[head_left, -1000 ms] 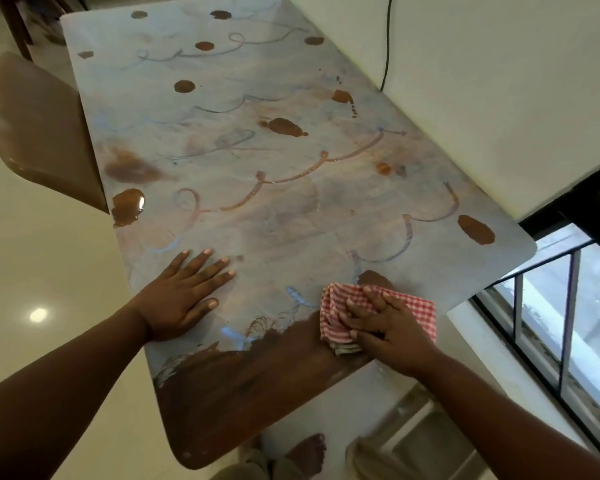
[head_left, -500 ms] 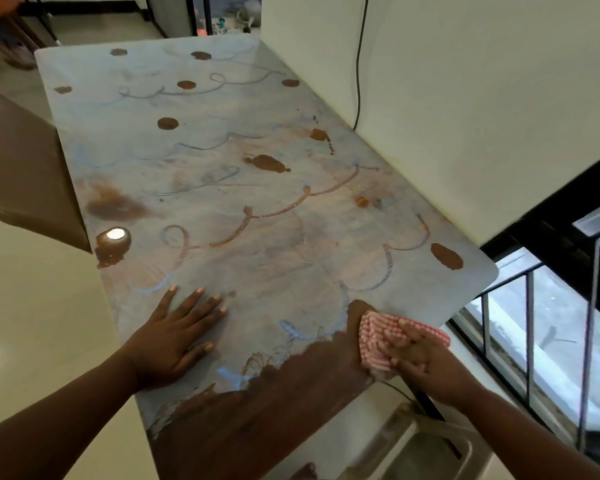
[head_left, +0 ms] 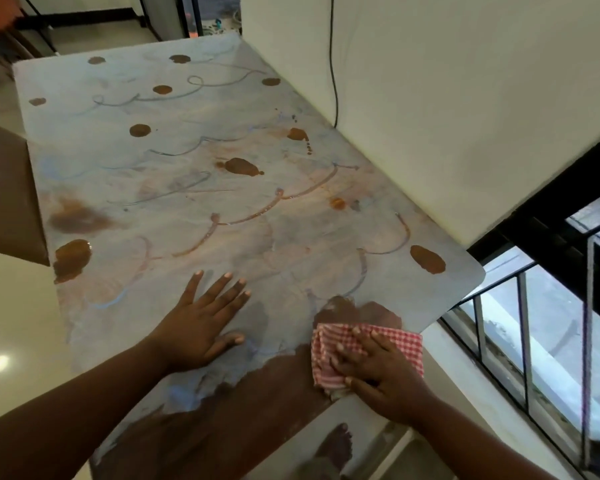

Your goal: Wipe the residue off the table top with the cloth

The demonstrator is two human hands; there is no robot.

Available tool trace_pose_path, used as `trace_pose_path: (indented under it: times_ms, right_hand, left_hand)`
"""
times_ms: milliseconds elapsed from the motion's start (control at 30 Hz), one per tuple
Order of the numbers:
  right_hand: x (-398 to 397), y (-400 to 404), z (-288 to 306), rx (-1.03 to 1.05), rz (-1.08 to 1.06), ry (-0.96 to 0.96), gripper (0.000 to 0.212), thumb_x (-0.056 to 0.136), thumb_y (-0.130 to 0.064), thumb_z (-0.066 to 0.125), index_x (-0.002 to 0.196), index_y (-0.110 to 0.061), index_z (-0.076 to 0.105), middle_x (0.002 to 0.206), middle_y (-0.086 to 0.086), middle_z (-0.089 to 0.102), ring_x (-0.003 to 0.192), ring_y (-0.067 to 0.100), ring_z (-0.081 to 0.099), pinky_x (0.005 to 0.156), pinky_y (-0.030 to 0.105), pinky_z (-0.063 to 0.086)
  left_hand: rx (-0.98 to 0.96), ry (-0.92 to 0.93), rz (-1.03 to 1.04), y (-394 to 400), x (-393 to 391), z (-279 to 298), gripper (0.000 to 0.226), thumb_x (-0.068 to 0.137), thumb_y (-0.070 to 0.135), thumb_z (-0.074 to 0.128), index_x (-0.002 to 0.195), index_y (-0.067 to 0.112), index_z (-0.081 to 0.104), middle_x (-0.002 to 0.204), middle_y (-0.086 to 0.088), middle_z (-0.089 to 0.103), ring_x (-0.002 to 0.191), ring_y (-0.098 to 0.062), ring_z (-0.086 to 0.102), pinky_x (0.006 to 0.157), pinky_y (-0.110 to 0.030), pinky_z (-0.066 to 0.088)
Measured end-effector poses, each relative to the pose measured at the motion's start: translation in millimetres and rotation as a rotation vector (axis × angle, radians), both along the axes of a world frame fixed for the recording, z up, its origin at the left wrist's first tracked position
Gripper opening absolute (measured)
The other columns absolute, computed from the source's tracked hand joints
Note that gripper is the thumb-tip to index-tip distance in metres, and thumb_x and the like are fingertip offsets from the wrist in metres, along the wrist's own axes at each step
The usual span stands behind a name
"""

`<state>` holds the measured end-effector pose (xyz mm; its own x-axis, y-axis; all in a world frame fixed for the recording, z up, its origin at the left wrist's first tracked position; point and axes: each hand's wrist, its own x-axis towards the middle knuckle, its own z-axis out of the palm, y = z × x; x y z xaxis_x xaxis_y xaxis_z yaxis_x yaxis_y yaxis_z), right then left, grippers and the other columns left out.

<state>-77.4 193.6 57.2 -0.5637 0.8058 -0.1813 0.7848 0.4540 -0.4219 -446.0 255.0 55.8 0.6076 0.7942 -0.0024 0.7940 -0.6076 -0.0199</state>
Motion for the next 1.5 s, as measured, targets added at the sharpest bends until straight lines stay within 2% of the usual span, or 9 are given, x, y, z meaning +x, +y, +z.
trace_pose_path:
  times_ms: [133,367,467,567,700,933,1067,1267,1500]
  right_hand:
    - [61,15,6,-0.030,0.011,0.015,0.033,0.093,-0.051,0.038,0.124,-0.049,0.050,0.139,-0.030,0.036,0.139,-0.010,-0.001,0.110,0.022,-0.001]
    - [68,73,7,0.010,-0.115,-0.011,0.043,0.089,-0.062,0.025,0.128,-0.050,0.039,0.139,-0.030,0.028,0.143,0.003,0.004,0.117,0.036,0.000]
    - [19,43,4,-0.036,0.019,0.048,0.044,0.095,-0.056,0.026,0.134,-0.044,0.042,0.145,-0.026,0.030,0.140,0.001,0.001,0.116,0.038,-0.006]
    - [-12,7,-10,-0.018,0.303,0.099,0.032,0.094,-0.050,0.040,0.117,-0.043,0.061,0.135,-0.025,0.048,0.141,0.011,0.020,0.115,0.041,0.003]
    - [15,12,-17,0.026,0.422,0.121,0.027,0.089,-0.049,0.047,0.107,-0.044,0.067,0.126,-0.027,0.056,0.136,0.013,0.031,0.113,0.036,0.016]
    - [94,64,-11,0.022,0.287,0.098,0.031,0.096,-0.051,0.039,0.111,-0.040,0.064,0.123,-0.023,0.055,0.135,0.013,0.037,0.110,0.034,0.025]
    - [57,52,-7,0.075,0.279,0.081,0.031,0.092,-0.050,0.041,0.115,-0.041,0.062,0.125,-0.025,0.049,0.135,0.019,0.038,0.106,0.037,0.024]
    - [-67,15,-8,0.035,0.814,0.093,0.035,0.097,-0.045,0.039,0.121,-0.033,0.062,0.137,-0.010,0.052,0.140,0.028,0.027,0.113,0.044,0.004]
    - [-59,5,-20,0.158,0.834,0.103,0.027,0.084,-0.047,0.059,0.109,-0.041,0.068,0.121,-0.020,0.062,0.127,0.020,0.049,0.110,0.039,0.022]
  left_hand:
    - [-0.036,-0.016,-0.051,33,68,0,0.072,0.097,0.063,0.021,0.149,0.015,0.029,0.154,-0.009,0.028,0.145,-0.027,0.013,0.114,-0.054,0.004]
    - [-0.051,-0.002,-0.015,92,140,-13,0.071,0.098,0.059,0.016,0.150,0.011,0.026,0.154,-0.012,0.028,0.144,-0.031,0.016,0.114,-0.052,0.004]
    - [-0.082,-0.051,0.077,103,151,-23,0.072,0.096,0.060,0.014,0.152,0.014,0.017,0.157,-0.010,0.021,0.146,-0.028,0.009,0.115,-0.049,-0.003]
    - [-0.114,-0.103,0.152,108,152,-29,0.072,0.095,0.060,0.012,0.153,0.019,0.009,0.160,-0.006,0.011,0.147,-0.024,0.000,0.116,-0.046,-0.010]
    - [-0.116,-0.108,0.147,109,152,-27,0.071,0.095,0.058,0.015,0.153,0.016,0.013,0.159,-0.007,0.014,0.147,-0.025,0.003,0.116,-0.044,-0.010]
    - [-0.127,-0.111,0.126,110,150,-30,0.068,0.097,0.055,0.016,0.153,0.017,0.012,0.159,-0.007,0.013,0.147,-0.023,0.001,0.117,-0.047,-0.007]
    - [-0.155,-0.095,0.130,109,150,-28,0.069,0.096,0.057,0.014,0.153,0.018,0.010,0.160,-0.005,0.011,0.147,-0.023,0.001,0.117,-0.050,-0.006]
    - [-0.177,-0.071,0.133,110,152,-25,0.070,0.095,0.057,0.014,0.153,0.017,0.011,0.160,-0.006,0.011,0.147,-0.024,0.002,0.117,-0.049,-0.008]
    - [-0.176,-0.014,0.107,108,149,-24,0.071,0.095,0.057,0.011,0.153,0.015,0.009,0.160,-0.008,0.009,0.147,-0.025,0.003,0.117,-0.048,-0.005]
